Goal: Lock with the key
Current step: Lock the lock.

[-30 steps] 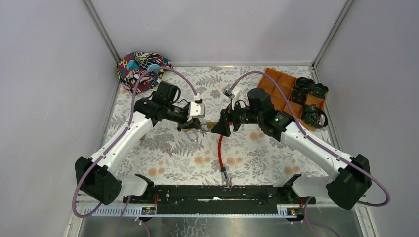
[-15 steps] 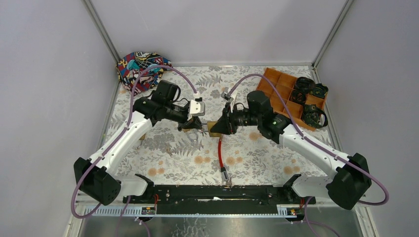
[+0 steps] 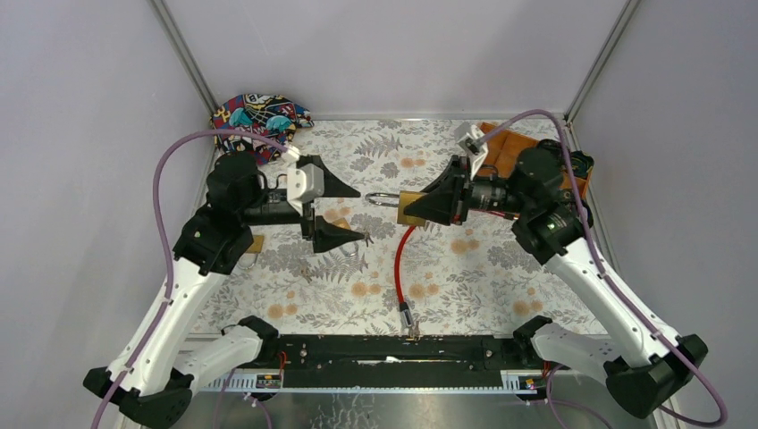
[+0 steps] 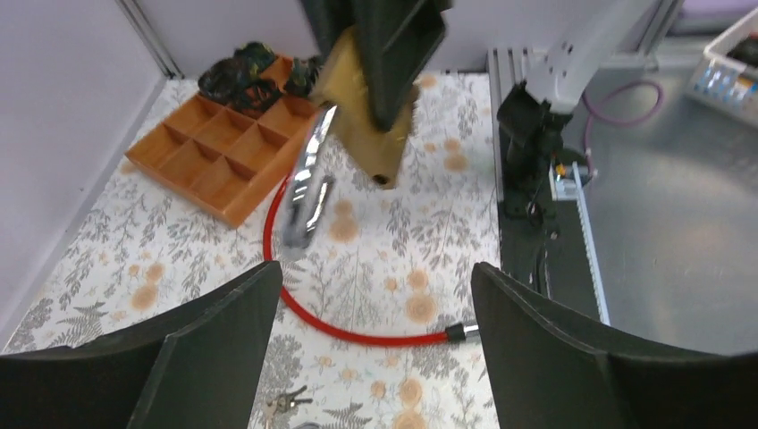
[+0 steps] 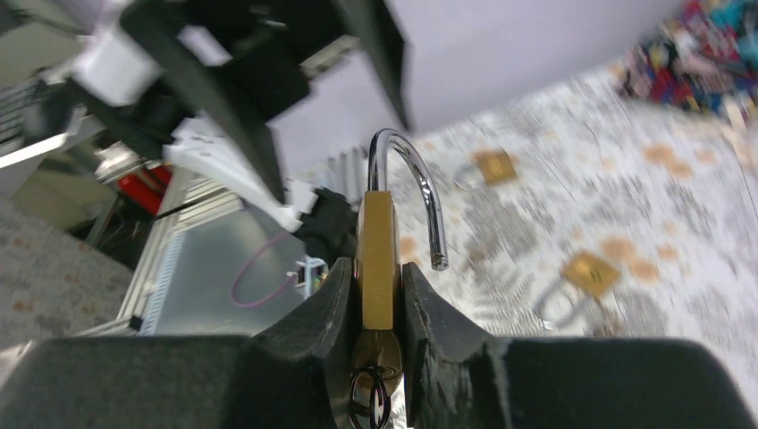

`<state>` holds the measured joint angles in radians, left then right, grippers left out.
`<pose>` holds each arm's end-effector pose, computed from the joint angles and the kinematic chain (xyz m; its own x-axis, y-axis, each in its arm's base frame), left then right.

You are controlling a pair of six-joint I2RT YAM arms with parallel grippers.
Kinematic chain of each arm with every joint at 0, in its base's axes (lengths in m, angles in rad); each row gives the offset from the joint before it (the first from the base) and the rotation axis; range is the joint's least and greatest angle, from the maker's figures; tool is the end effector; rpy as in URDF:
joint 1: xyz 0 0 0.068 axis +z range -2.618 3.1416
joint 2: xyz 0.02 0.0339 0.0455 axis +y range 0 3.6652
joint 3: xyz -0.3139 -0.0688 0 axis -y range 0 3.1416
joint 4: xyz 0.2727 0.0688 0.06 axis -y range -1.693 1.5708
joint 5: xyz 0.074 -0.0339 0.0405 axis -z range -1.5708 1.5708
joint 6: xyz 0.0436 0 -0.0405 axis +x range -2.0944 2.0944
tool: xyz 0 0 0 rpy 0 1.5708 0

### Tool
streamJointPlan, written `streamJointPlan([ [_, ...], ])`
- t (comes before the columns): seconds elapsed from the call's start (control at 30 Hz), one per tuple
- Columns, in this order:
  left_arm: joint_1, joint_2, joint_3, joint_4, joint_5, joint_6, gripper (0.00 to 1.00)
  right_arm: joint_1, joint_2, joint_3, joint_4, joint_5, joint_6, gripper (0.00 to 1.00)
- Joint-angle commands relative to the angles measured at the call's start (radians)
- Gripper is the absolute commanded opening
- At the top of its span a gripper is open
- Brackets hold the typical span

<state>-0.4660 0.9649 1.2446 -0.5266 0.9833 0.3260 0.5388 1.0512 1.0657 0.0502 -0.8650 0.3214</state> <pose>0.1463 -0.1142 0.4805 0.1038 0.1465 -0.9837 0.9889 0.0904 0.1178 0.1873 0.1506 0.4565 -0.2584 0.0842 -0.9624 -0.9518 0.1480 0.2685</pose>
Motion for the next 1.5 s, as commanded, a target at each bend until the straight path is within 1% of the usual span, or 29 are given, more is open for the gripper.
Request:
streamJointPlan([
  [0.0, -0.006, 0.009, -0.001, 0.312, -0.049, -0.384, 0.85, 0.009, -0.033, 0.14, 0.211, -0.214, 0.092, 0.0],
  [0.13, -0.007, 0.018, 0.032, 0.433, -0.037, -0.486, 0.79, 0.009, -0.024, 0.21, 0.195, -0.259, 0.074, 0.0],
  [0.2, -0.007, 0.015, 0.026, 0.468, 0.028, -0.497, 0.77, 0.009, -0.017, 0.241, 0.162, -0.267, 0.049, 0.0],
  [0.27, -0.011, 0.012, 0.014, 0.511, 0.075, -0.514, 0.72, 0.009, -0.009, 0.269, 0.108, -0.264, 0.01, 0.0],
  [0.37, -0.025, 0.016, 0.019, 0.55, 0.091, -0.547, 0.64, 0.009, 0.002, 0.296, 0.051, -0.259, -0.028, 0.0],
  [0.53, -0.051, 0.019, 0.033, 0.575, 0.117, -0.561, 0.64, 0.008, 0.003, 0.305, 0.014, -0.231, -0.06, 0.0],
  [0.57, -0.056, 0.022, 0.031, 0.575, 0.109, -0.569, 0.62, 0.008, 0.005, 0.306, 0.016, -0.231, -0.059, 0.0],
  [0.6, -0.061, 0.026, 0.035, 0.575, 0.099, -0.575, 0.59, 0.009, 0.006, 0.306, 0.02, -0.229, -0.06, 0.0],
  [0.63, -0.067, 0.034, 0.036, 0.577, 0.093, -0.579, 0.54, 0.008, 0.007, 0.306, 0.024, -0.229, -0.057, 0.0],
  [0.7, -0.076, 0.045, 0.037, 0.597, 0.083, -0.59, 0.35, 0.008, 0.008, 0.306, 0.029, -0.225, -0.05, 0.0],
  [0.73, -0.078, 0.05, 0.035, 0.603, 0.079, -0.594, 0.27, 0.009, 0.006, 0.305, 0.032, -0.222, -0.05, 0.0],
  [0.77, -0.08, 0.056, 0.036, 0.604, 0.081, -0.597, 0.24, 0.009, 0.005, 0.304, 0.033, -0.22, -0.051, 0.0],
  [0.8, -0.083, 0.061, 0.037, 0.598, 0.087, -0.597, 0.24, 0.009, 0.003, 0.304, 0.031, -0.217, -0.05, 0.0],
  [0.97, -0.098, 0.073, 0.036, 0.572, 0.087, -0.588, 0.25, 0.009, 0.003, 0.312, 0.004, -0.2, -0.07, 0.0],
  [1.0, -0.098, 0.074, 0.037, 0.572, 0.087, -0.588, 0.23, 0.008, 0.004, 0.316, -0.002, -0.197, -0.074, 0.0],
  [1.07, -0.101, 0.076, 0.038, 0.571, 0.088, -0.585, 0.0, 0.009, 0.004, 0.322, -0.016, -0.191, -0.088, 0.0],
  [1.17, -0.101, 0.071, 0.036, 0.597, 0.093, -0.593, 0.0, 0.009, 0.003, 0.315, -0.033, -0.155, -0.097, 0.0],
  [1.2, -0.102, 0.067, 0.03, 0.628, 0.091, -0.611, 0.0, 0.009, 0.001, 0.307, -0.038, -0.136, -0.095, 0.2],
  [1.23, -0.102, 0.063, 0.023, 0.66, 0.078, -0.631, 0.0, 0.009, -0.002, 0.295, -0.042, -0.121, -0.097, 0.36],
  [1.27, -0.102, 0.058, 0.018, 0.69, 0.07, -0.647, 0.0, 0.009, -0.008, 0.273, -0.041, -0.108, -0.097, 0.49],
  [1.3, -0.102, 0.055, 0.014, 0.716, 0.064, -0.661, 0.0, 0.008, -0.018, 0.254, -0.038, -0.093, -0.096, 0.6],
  [1.33, -0.102, 0.05, 0.011, 0.746, 0.061, -0.671, 0.0, 0.008, -0.031, 0.231, -0.027, -0.076, -0.091, 0.67],
  [1.37, -0.102, 0.045, 0.006, 0.762, 0.061, -0.677, 0.0, 0.008, -0.046, 0.205, -0.013, -0.06, -0.09, 0.72],
  [1.4, -0.102, 0.041, 0.001, 0.774, 0.062, -0.677, 0.0, 0.008, -0.061, 0.184, 0.0, -0.041, -0.086, 0.74],
  [1.47, -0.102, 0.04, -0.002, 0.788, 0.059, -0.683, 0.0, 0.008, -0.086, 0.149, 0.024, -0.018, -0.079, 0.76],
])
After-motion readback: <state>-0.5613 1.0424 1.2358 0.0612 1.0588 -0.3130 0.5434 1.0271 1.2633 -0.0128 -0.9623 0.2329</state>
